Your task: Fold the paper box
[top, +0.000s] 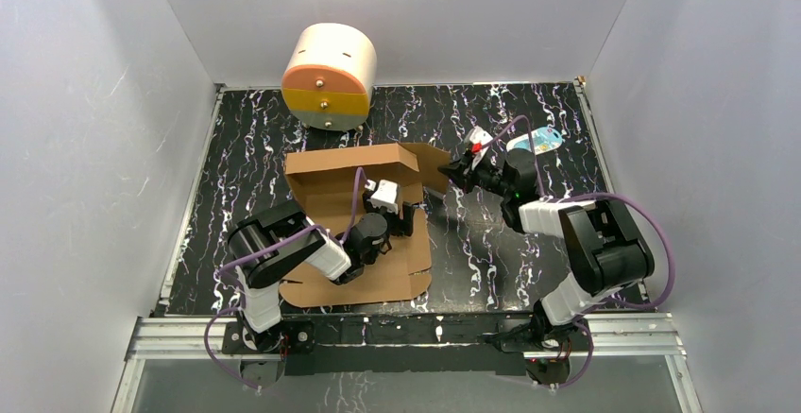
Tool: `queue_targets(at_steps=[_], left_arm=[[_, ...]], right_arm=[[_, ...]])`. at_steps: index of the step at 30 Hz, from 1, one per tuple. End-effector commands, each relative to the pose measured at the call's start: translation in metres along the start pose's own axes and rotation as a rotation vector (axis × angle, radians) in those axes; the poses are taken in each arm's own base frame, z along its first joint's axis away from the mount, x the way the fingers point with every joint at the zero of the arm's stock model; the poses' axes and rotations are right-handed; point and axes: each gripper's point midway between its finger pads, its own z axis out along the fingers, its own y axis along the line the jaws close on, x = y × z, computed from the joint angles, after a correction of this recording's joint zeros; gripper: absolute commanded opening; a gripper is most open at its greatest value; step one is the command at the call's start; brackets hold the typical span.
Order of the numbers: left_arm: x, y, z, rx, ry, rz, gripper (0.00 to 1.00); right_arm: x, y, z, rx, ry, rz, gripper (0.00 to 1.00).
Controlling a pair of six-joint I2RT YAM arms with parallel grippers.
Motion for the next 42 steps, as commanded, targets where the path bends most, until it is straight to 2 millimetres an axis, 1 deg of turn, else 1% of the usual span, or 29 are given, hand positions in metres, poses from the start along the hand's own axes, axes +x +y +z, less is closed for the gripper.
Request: queue_targets(at_steps=[1, 5, 9, 15, 17, 19, 23, 24, 28, 34, 37, 40, 42], left_arm=[[-0.013, 0.003, 0.000, -0.002, -0.036, 0.056, 0.68], [-0.012, 0.002, -0.002, 0.008, -0.034, 0.084, 0.72], [-0.011, -0.008, -0.005, 0.041, -0.037, 0.127, 0.74], [-0.007, -0.024, -0.008, 0.064, -0.054, 0.171, 0.76], [-0.003, -0.022, -0.008, 0.035, -0.062, 0.202, 0.76], [-0.004, -0.020, -0.008, 0.008, -0.081, 0.205, 0.77], [-0.011, -0.018, -0.002, -0.039, -0.114, 0.184, 0.78], [-0.011, -0.017, -0.001, -0.047, -0.118, 0.204, 0.78], [-0.010, -0.026, 0.008, -0.027, -0.125, 0.238, 0.79], [-0.010, -0.024, 0.013, -0.051, -0.142, 0.259, 0.79], [-0.012, -0.018, 0.013, -0.088, -0.149, 0.262, 0.75], [-0.016, -0.007, 0.008, -0.133, -0.168, 0.255, 0.68], [-0.020, -0.005, 0.005, -0.139, -0.182, 0.239, 0.62]], right_arm=[[-0.024, 0.005, -0.008, -0.003, -0.060, -0.052, 0.12], [-0.024, 0.013, -0.012, 0.005, -0.059, -0.038, 0.11], [-0.027, 0.025, -0.016, 0.044, -0.051, -0.046, 0.12], [-0.028, 0.028, -0.026, 0.183, -0.040, -0.038, 0.11], [-0.028, 0.029, -0.030, 0.199, -0.043, -0.023, 0.11], [-0.025, 0.032, -0.031, 0.200, -0.033, -0.013, 0.11], [-0.016, 0.037, -0.030, 0.191, -0.017, -0.003, 0.11], [-0.014, 0.038, -0.030, 0.186, -0.013, -0.001, 0.11], [-0.009, 0.042, -0.030, 0.177, -0.004, 0.003, 0.11], [-0.005, 0.045, -0.033, 0.177, 0.005, 0.003, 0.11], [-0.006, 0.045, -0.035, 0.185, 0.000, -0.002, 0.11], [-0.007, 0.044, -0.037, 0.193, 0.000, -0.007, 0.11], [-0.006, 0.043, -0.038, 0.200, 0.004, -0.009, 0.11]])
